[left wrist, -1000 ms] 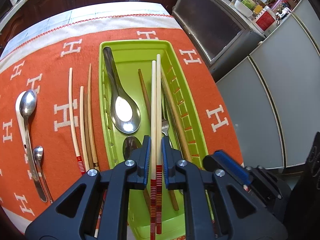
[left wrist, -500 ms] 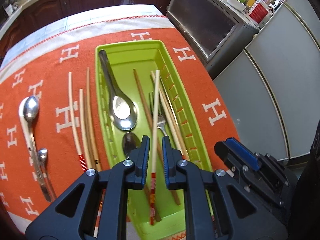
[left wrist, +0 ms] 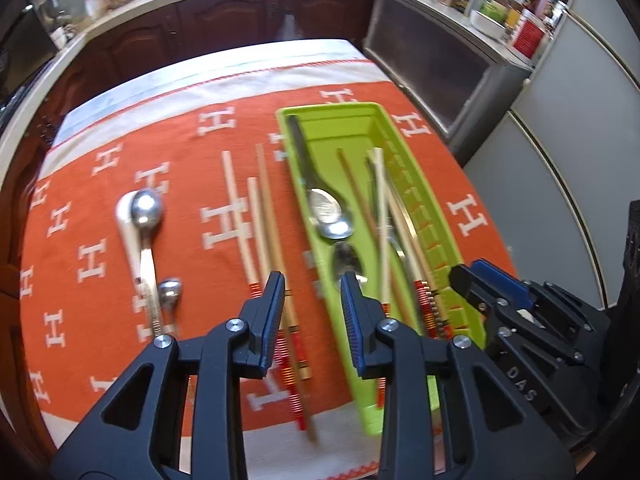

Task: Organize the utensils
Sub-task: 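Open both tools to drop the chopsticks into the green tray, then move both tools over the white ceramic spoon and the metal spoon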

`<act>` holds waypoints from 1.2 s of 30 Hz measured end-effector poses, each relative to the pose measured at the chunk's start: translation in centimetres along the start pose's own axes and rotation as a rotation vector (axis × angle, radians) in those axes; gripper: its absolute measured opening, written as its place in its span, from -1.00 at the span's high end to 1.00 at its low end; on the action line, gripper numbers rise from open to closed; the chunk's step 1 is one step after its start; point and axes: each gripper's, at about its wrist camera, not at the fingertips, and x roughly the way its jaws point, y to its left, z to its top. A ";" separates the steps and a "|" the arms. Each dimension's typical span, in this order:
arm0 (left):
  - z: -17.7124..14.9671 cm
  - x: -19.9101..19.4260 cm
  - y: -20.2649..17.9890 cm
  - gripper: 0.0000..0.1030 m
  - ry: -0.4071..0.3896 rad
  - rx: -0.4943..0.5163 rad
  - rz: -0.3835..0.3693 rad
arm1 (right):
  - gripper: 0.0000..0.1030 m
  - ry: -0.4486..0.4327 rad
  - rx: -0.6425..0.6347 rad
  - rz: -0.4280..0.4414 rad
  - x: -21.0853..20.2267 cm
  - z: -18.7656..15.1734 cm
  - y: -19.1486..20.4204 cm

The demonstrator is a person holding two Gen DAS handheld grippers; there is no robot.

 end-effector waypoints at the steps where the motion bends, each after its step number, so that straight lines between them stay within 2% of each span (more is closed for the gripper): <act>1: -0.1 -0.2 0.4 0.50 -0.005 -0.008 0.007 | 0.56 -0.002 -0.006 0.004 -0.1 0.0 0.3; 10: -1.4 -1.9 5.3 0.50 -0.068 -0.073 0.088 | 0.50 -0.004 -0.074 0.019 -0.7 0.1 3.7; 18: -2.6 -2.1 10.9 0.50 -0.068 -0.176 0.137 | 0.46 0.001 -0.147 0.035 -0.8 1.2 7.2; 26: -3.6 -2.7 17.4 0.50 -0.073 -0.298 0.199 | 0.34 -0.029 -0.306 0.063 -0.8 3.1 13.8; 36: -3.1 -1.8 24.2 0.50 -0.073 -0.385 0.277 | 0.34 0.033 -0.356 0.165 3.3 5.8 21.8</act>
